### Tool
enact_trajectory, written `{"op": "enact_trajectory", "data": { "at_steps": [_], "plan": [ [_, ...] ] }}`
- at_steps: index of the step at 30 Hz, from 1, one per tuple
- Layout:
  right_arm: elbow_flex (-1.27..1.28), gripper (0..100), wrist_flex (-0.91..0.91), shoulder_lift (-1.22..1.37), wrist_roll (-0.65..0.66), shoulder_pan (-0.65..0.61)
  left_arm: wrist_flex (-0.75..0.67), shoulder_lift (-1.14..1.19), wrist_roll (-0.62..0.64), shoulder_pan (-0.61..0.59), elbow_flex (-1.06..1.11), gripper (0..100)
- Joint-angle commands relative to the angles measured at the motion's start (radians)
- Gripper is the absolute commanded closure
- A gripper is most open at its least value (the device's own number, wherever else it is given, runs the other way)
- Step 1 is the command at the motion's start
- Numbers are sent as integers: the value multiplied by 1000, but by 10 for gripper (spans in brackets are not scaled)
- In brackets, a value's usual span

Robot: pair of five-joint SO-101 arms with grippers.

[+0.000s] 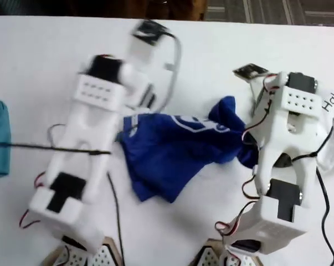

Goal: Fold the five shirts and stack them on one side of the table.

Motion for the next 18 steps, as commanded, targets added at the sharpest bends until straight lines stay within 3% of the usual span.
{"op": "enact_trajectory", "data": {
  "at_steps": [1, 4, 10, 18],
  "plan": [
    [6, 978, 19, -53, 8, 24, 87, 63, -140, 115, -93, 822],
    [9, 978, 19, -48, 5, 25, 227, 109, -308, 155, -124, 823],
    [8, 978, 18, -44, 6, 30, 222, 14, -528, 109, 84, 822],
    [8, 978, 18, -44, 5, 30, 215, -230, -557, 259, 496, 822]
  ]
}}
